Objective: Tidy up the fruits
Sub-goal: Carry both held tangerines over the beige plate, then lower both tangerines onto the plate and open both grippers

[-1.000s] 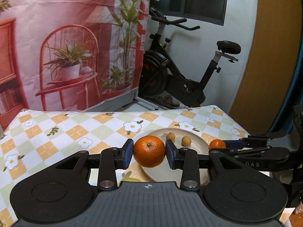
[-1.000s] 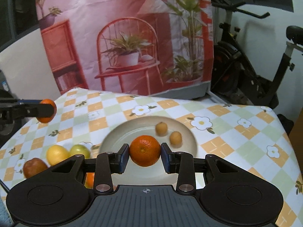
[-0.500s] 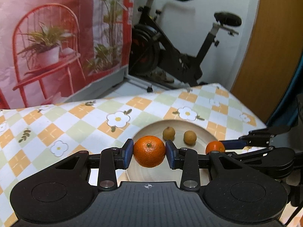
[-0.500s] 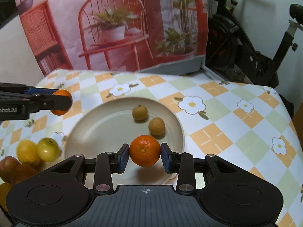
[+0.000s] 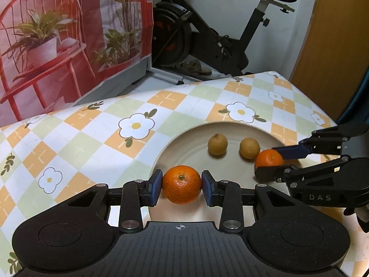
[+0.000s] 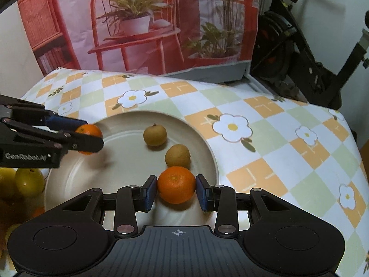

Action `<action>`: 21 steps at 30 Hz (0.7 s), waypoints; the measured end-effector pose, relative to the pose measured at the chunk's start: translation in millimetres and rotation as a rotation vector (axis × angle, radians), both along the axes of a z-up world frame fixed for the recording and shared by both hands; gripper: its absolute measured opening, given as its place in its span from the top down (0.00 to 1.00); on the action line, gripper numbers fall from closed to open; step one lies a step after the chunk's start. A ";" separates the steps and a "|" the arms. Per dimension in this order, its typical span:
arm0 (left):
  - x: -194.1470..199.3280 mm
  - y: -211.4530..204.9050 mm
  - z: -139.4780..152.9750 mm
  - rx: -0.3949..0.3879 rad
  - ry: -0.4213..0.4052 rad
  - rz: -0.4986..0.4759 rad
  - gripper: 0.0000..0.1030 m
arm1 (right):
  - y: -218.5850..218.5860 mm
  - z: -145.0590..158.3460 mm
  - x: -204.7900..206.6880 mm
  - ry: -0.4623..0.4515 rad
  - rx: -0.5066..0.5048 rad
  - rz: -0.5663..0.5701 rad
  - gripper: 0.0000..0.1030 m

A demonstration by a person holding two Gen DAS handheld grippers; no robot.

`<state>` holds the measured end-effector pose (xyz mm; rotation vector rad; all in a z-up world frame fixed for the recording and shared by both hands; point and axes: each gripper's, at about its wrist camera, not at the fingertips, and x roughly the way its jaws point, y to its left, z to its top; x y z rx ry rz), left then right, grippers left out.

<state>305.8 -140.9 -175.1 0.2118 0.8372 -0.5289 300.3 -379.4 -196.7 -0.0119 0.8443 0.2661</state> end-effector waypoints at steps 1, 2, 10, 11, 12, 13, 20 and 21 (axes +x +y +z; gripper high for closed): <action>1.5 -0.8 -2.0 0.004 -0.002 0.000 0.62 | 0.9 -0.4 1.7 -0.009 -0.004 0.001 0.67; 3.2 -1.3 -4.1 0.009 -0.003 0.002 0.62 | 1.6 -1.1 2.8 -0.019 -0.006 0.002 0.67; 8.0 -3.2 -8.7 -0.003 -0.003 -0.008 0.62 | 2.3 -8.0 5.8 -0.090 0.004 0.016 0.65; 7.9 -3.4 -8.9 -0.004 -0.002 -0.008 0.62 | 2.4 -8.4 5.4 -0.095 0.003 0.016 0.65; 8.1 -3.7 -9.1 -0.005 -0.001 -0.008 0.62 | 2.6 -8.7 4.8 -0.099 0.002 0.016 0.65; 8.0 -4.1 -9.4 -0.006 0.000 -0.009 0.62 | 2.6 -8.8 4.1 -0.102 0.001 0.016 0.64; 7.9 -3.8 -6.7 -0.010 0.006 0.006 0.61 | 3.8 -5.8 -5.7 -0.127 0.014 0.027 0.47; 7.1 -2.4 -4.3 -0.019 0.006 0.012 0.61 | 3.5 -4.2 -7.8 -0.131 0.017 0.024 0.47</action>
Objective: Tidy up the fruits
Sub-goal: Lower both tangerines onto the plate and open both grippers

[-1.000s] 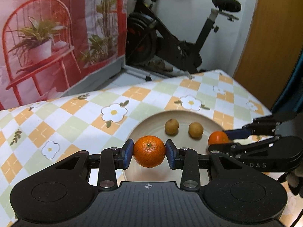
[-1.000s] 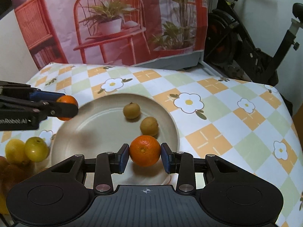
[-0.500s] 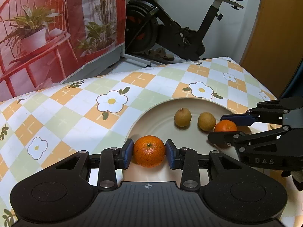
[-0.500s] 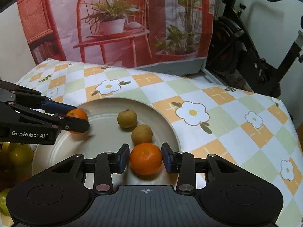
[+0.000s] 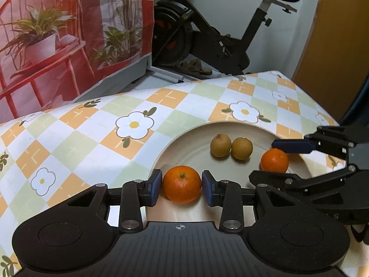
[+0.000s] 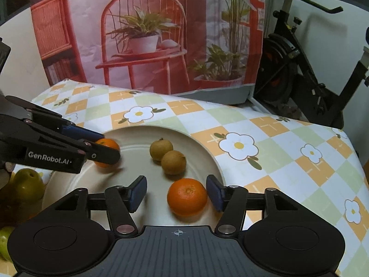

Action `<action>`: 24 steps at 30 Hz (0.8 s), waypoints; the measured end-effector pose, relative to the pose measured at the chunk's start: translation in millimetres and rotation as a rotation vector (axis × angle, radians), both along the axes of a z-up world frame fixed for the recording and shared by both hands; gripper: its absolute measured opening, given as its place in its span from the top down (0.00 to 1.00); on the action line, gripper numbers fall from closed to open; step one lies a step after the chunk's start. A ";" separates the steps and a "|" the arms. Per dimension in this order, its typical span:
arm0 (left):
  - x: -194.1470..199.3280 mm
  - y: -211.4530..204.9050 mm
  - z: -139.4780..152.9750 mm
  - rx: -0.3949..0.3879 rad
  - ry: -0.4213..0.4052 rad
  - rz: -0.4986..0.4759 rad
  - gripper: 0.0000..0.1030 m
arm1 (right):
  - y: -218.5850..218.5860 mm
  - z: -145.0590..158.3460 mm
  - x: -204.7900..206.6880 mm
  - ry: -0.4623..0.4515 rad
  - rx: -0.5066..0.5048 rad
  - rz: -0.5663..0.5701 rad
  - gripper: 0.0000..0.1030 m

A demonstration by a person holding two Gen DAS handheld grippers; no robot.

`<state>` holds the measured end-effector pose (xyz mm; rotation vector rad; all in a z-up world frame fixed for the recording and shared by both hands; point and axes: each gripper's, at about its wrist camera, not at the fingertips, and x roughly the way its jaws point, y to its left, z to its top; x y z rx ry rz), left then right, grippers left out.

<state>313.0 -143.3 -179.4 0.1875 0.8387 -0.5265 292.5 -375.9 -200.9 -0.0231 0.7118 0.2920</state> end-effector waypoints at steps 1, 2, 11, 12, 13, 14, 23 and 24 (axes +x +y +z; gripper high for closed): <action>-1.2 1.7 3.0 -0.012 -0.001 0.004 0.61 | -0.6 2.3 -2.8 -0.007 0.006 -0.005 0.46; -2.5 3.5 5.9 -0.022 -0.004 0.008 0.61 | -1.1 4.5 -5.2 -0.013 0.011 -0.008 0.45; -27.9 24.0 36.6 -0.061 -0.047 0.045 0.55 | -0.9 29.8 -41.6 -0.059 0.075 -0.029 0.37; -30.3 26.5 39.1 -0.062 -0.047 0.051 0.55 | -0.5 32.1 -46.0 -0.061 0.080 -0.032 0.36; -34.2 29.1 42.2 -0.063 -0.048 0.057 0.55 | 0.3 34.4 -50.3 -0.062 0.086 -0.034 0.36; -37.6 31.8 44.8 -0.064 -0.051 0.061 0.55 | 0.9 36.6 -55.2 -0.064 0.093 -0.038 0.36; -77.1 53.1 67.0 -0.065 -0.085 0.085 0.54 | 15.5 51.5 -94.8 -0.072 0.142 -0.068 0.30; -81.0 53.6 68.4 -0.058 -0.089 0.086 0.54 | 17.5 52.7 -98.8 -0.074 0.144 -0.072 0.29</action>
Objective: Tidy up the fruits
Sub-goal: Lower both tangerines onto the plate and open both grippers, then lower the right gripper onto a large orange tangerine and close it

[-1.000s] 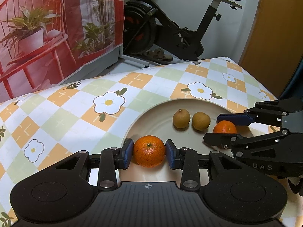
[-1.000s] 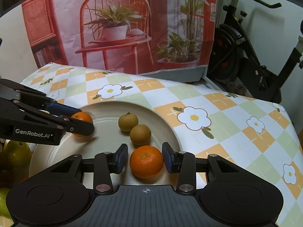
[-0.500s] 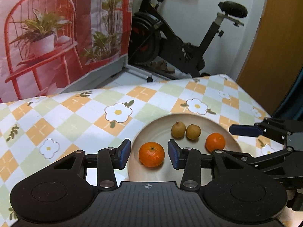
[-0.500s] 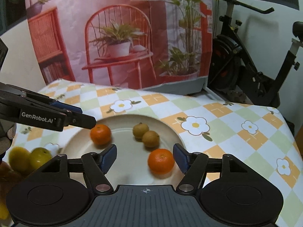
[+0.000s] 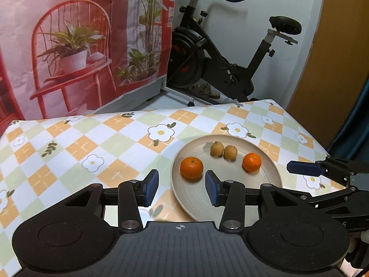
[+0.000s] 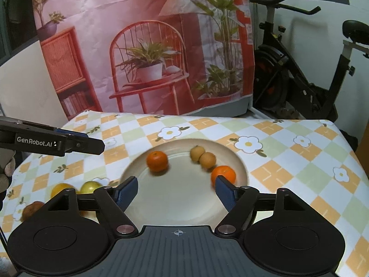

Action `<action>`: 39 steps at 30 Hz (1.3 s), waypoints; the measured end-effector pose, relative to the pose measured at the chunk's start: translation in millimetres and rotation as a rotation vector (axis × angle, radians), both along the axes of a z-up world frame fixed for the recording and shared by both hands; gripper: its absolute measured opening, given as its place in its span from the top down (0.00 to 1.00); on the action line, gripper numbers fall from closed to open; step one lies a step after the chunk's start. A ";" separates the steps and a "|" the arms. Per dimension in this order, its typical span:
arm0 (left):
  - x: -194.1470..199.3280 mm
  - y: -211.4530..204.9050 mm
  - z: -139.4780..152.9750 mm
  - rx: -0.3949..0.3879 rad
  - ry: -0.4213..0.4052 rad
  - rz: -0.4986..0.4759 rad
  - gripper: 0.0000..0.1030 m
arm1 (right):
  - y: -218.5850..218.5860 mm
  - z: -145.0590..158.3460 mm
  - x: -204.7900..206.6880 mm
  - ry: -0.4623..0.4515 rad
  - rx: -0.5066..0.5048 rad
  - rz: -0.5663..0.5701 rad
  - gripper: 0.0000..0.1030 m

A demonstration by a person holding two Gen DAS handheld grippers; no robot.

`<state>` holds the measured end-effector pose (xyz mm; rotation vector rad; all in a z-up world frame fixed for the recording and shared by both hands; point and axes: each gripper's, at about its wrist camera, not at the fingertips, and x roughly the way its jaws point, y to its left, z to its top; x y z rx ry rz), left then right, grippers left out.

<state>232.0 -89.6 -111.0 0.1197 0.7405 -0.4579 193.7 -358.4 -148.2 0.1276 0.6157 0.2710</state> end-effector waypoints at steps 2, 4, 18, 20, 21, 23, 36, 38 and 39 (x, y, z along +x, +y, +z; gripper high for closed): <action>-9.0 1.8 2.7 0.009 -0.008 0.004 0.54 | 3.7 2.1 -8.4 0.001 0.003 -0.015 0.29; -17.3 3.0 4.1 0.010 -0.013 0.002 0.54 | 7.4 3.1 -16.3 0.003 0.005 -0.021 0.28; -58.6 19.2 6.0 0.007 -0.028 0.025 0.48 | 28.1 -2.0 -54.4 0.028 -0.048 -0.011 0.21; -62.4 21.4 5.6 0.006 -0.027 0.028 0.48 | 32.3 -3.8 -58.0 0.031 -0.068 -0.003 0.20; -64.0 21.9 5.8 0.006 -0.026 0.029 0.48 | 33.9 -4.6 -59.9 0.031 -0.078 0.001 0.20; -67.0 22.0 5.5 0.007 -0.028 0.030 0.48 | 36.3 -6.4 -63.6 0.031 -0.095 0.008 0.16; -71.7 33.6 -1.7 -0.034 -0.017 0.062 0.48 | 34.7 -28.2 -78.7 -0.018 -0.147 0.111 0.29; -70.6 33.4 -3.5 -0.039 -0.010 0.062 0.48 | 36.9 -34.0 -77.1 -0.007 -0.156 0.138 0.40; -69.5 33.2 -4.2 -0.042 -0.006 0.061 0.48 | 37.2 -36.9 -75.7 0.002 -0.152 0.149 0.41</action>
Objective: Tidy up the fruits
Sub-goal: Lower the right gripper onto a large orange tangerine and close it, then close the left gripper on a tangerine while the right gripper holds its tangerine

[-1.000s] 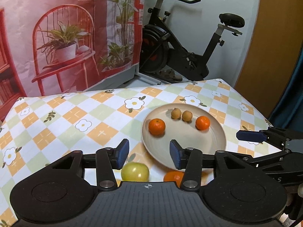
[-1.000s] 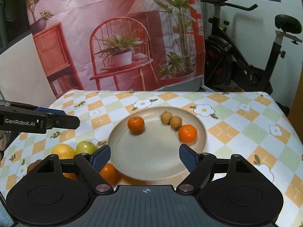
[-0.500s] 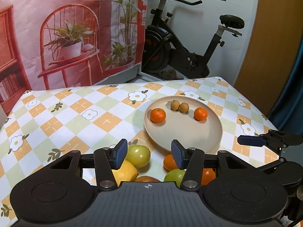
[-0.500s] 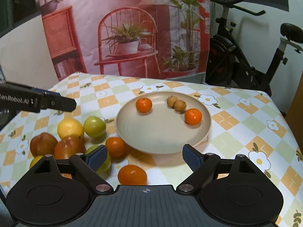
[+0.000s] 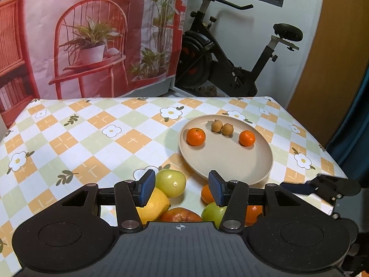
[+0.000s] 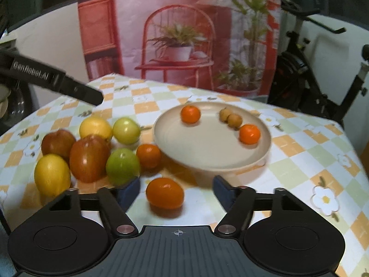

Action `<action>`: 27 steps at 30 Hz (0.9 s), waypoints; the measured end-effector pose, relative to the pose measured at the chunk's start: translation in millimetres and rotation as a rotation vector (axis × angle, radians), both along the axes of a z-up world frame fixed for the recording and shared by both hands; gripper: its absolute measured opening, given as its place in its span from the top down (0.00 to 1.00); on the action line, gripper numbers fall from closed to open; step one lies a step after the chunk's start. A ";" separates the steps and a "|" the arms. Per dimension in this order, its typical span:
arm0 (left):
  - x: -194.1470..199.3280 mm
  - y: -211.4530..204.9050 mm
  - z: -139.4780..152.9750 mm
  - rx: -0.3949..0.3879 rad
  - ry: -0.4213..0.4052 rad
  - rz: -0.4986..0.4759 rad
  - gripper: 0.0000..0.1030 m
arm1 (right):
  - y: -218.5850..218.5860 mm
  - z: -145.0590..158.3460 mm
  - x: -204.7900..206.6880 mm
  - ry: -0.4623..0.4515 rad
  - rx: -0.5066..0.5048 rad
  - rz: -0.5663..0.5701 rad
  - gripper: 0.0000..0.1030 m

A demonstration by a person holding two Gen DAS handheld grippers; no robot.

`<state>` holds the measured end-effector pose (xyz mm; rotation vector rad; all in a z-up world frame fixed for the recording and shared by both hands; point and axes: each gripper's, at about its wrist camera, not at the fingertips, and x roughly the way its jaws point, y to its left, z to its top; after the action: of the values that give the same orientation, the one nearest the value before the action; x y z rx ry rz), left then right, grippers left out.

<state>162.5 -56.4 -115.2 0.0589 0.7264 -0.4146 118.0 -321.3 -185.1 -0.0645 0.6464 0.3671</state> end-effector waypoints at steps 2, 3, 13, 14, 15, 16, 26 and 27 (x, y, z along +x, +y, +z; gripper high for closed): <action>1.6 -1.0 -1.9 -0.002 0.009 -0.002 0.48 | 0.3 -3.7 1.7 0.009 0.010 0.014 0.45; 2.7 -1.3 -3.0 -0.002 0.013 -0.004 0.48 | 0.3 -5.1 2.5 0.012 0.014 0.018 0.45; 10.2 -8.6 -11.3 0.009 0.044 -0.010 0.48 | 4.3 -17.5 12.2 0.037 0.036 0.053 0.50; 11.0 -9.2 -11.7 0.011 0.045 -0.011 0.48 | 4.6 -18.4 13.4 0.040 0.038 0.054 0.53; 11.2 -10.0 -12.2 0.013 0.047 -0.013 0.48 | 5.1 -19.3 14.2 0.044 0.041 0.056 0.54; 11.4 -10.7 -13.1 0.014 0.049 -0.015 0.48 | 5.5 -20.5 15.5 0.050 0.043 0.059 0.55; 17.7 -15.1 -20.6 0.000 0.094 -0.016 0.48 | -3.1 -26.2 11.2 0.032 0.068 0.036 0.63; 18.1 -16.1 -21.5 -0.003 0.099 -0.018 0.48 | -5.8 -24.7 9.9 0.013 0.075 0.020 0.63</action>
<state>180.5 -72.6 -136.7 0.0426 0.8231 -0.4375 127.9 -327.1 -209.8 0.0033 0.6450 0.4114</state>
